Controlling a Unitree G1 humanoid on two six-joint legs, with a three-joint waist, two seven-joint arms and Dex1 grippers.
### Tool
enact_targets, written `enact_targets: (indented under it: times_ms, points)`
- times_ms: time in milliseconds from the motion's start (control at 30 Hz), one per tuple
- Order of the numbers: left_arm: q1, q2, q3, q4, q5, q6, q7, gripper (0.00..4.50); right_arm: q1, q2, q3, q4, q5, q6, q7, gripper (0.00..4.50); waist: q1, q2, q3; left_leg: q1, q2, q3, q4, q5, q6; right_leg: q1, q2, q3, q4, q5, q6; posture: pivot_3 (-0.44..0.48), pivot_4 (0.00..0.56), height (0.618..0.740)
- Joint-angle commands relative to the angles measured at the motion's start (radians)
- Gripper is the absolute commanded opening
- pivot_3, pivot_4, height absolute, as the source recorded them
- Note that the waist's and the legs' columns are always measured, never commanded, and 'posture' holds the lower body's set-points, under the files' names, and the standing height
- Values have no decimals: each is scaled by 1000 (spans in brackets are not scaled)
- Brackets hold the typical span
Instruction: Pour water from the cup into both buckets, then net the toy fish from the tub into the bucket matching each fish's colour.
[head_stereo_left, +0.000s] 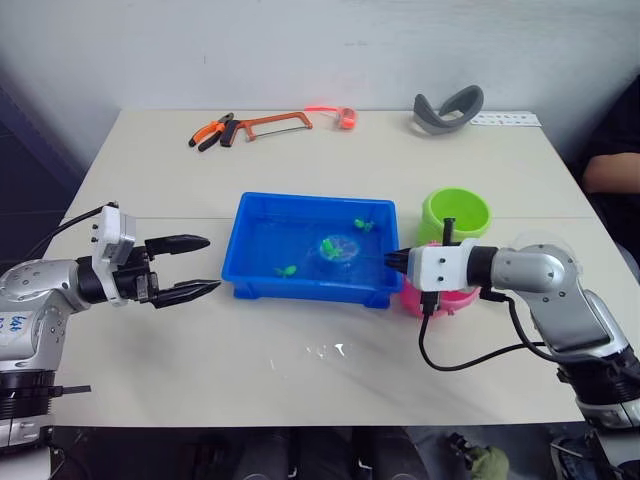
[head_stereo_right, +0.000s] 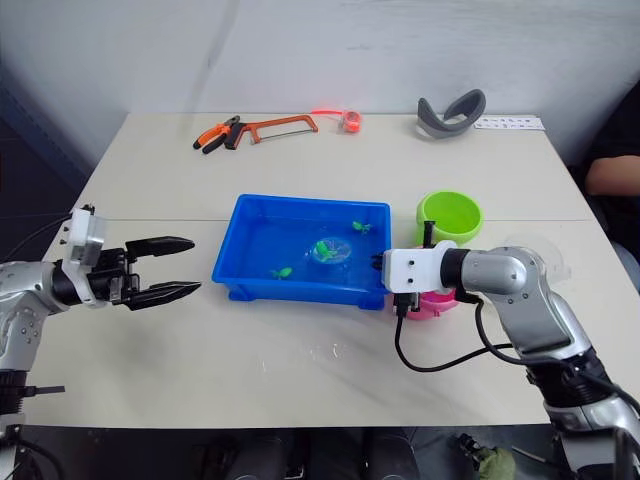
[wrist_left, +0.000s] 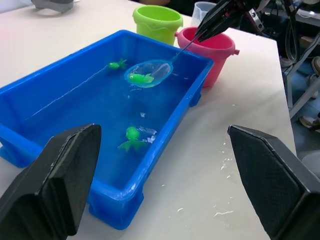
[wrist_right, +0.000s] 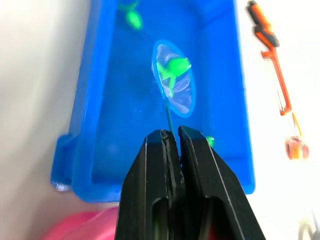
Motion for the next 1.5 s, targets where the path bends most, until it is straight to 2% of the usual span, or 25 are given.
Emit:
enact_targets:
  times_ms: [33, 267, 467, 633, 800, 1100, 1200, 1367, 1500]
  points:
    - [-35, -14, -10, 11, 5, -20, -8, 4413, 28, 11, -82, -86, 51, 18, -55, 0, 2, 0, 0, 0, 0, 0, 0, 0, 0, 0, 0, 0, 0, 0, 0, 0, 150, 740]
    - [-99, -61, -56, 42, 16, -37, -19, 4413, 84, -9, -192, -167, 91, 46, -108, 0, 2, 0, 0, 0, -1, 0, 0, 0, 0, 0, 3, 0, 0, 0, 0, 0, 150, 740]
    - [-163, -125, -98, 83, 36, -68, -31, 4413, 154, -86, -311, -197, 88, 48, -122, 0, 5, 0, 0, 0, -1, 1, 0, 0, 0, 0, 5, 0, 0, 0, 0, 0, 150, 740]
    - [-218, -185, -130, 129, 53, -100, -42, 4413, 231, -166, -401, -144, 57, -25, -122, 0, 7, 0, 0, 0, 0, 1, 0, 0, 0, 0, 6, 0, 0, 0, 0, 0, 150, 740]
    - [-254, -251, -154, 133, 57, -118, -31, 4413, 273, -264, -436, -16, -38, -157, -154, 0, 7, -1, 0, 0, 0, 2, 0, 0, 1, 0, 7, 0, 0, 0, 1, 0, 150, 740]
    - [-258, -346, -162, 79, 43, -109, 30, 4413, 209, -438, -357, 257, -355, -441, -391, 0, 0, 0, 0, 1, 1, 2, 0, 0, 0, 0, 7, 2, 0, 0, 0, 0, 150, 740]
    - [-262, -378, -165, 71, 40, -113, 49, 4413, 185, -492, -320, 302, -457, -527, -468, 0, 1, 0, 0, 1, 1, 3, 0, 0, 0, 0, 7, 3, 0, 0, 0, 0, 150, 740]
    - [-274, -423, -166, 74, 44, -128, 67, 4413, 119, -572, -247, 369, -688, -610, -689, 0, 2, 0, 0, 1, 1, 3, 0, 0, 0, 0, 7, 4, 0, 0, 0, 0, 150, 740]
    - [-292, -440, -163, 93, 45, -145, 70, 4413, 93, -611, -198, 394, -769, -635, -752, 0, 2, 0, 0, 0, 1, 2, 0, 0, 0, 0, 8, 4, -1, 0, 0, 0, 150, 740]
